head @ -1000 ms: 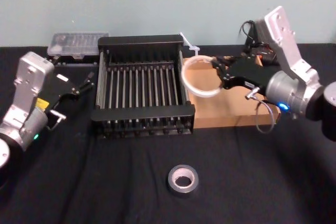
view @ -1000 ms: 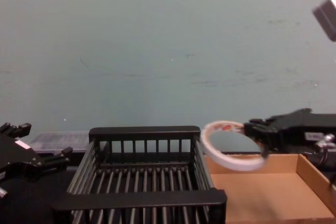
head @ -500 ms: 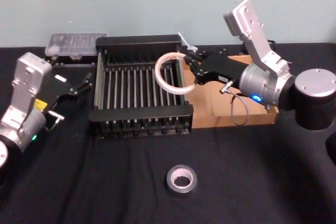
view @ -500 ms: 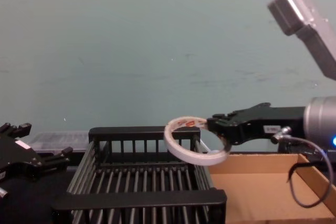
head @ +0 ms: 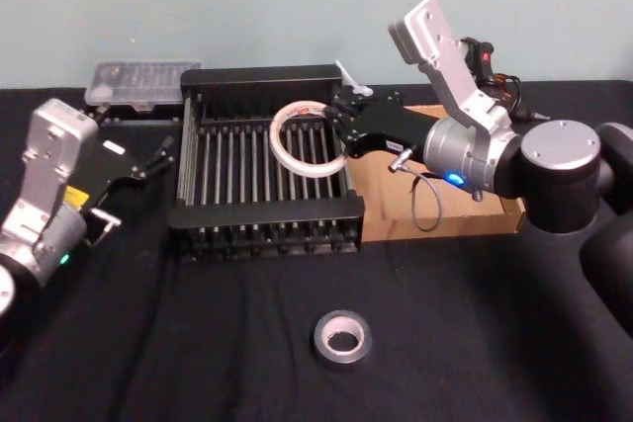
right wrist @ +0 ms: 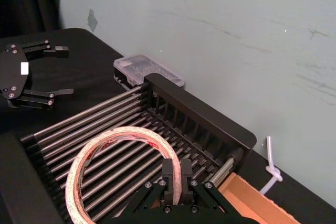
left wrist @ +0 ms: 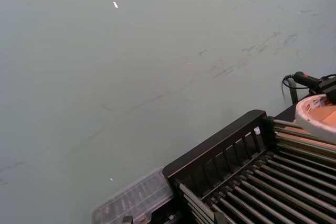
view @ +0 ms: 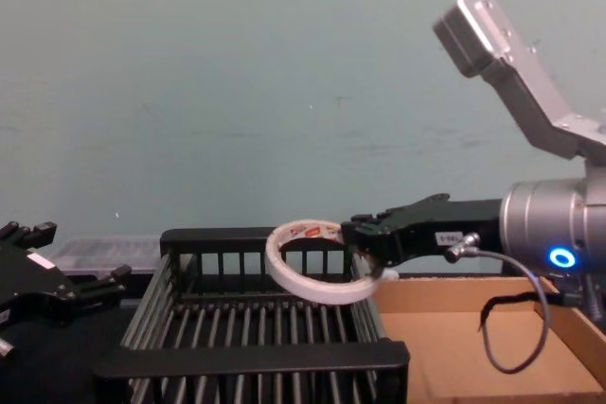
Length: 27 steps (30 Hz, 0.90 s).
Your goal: Pick up the white tape and place it into the black box , Pick up the silver tape and place it into the brown box.
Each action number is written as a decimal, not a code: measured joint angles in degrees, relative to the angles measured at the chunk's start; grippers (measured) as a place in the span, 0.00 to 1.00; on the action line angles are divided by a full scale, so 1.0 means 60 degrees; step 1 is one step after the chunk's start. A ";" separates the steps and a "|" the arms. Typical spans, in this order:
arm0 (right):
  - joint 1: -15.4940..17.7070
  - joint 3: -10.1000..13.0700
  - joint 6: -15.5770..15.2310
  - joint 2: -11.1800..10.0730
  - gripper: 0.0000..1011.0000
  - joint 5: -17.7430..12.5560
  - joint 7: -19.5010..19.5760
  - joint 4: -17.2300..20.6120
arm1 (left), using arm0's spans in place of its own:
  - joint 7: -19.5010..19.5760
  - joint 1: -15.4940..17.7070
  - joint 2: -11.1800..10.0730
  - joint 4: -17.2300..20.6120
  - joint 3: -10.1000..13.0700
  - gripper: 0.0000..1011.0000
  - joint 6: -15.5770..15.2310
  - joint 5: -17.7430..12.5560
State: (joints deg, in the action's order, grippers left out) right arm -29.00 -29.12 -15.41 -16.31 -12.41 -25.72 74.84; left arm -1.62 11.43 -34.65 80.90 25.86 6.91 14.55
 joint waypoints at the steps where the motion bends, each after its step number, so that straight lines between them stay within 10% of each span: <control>1: -0.0023 -0.0013 -0.0002 0.0019 0.09 0.0009 0.0001 -0.0040 | 0.0000 0.0000 0.0000 0.0000 0.0000 0.99 0.0000 0.0000; 27: -0.0119 -0.0065 -0.0055 0.0131 0.17 0.0055 0.0042 -0.0267 | 0.0000 0.0000 0.0000 0.0000 0.0000 0.99 0.0000 0.0000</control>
State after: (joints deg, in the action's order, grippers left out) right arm -29.72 -29.52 -15.74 -15.52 -12.08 -25.46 73.23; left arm -1.62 11.43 -34.65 80.90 25.86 6.91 14.55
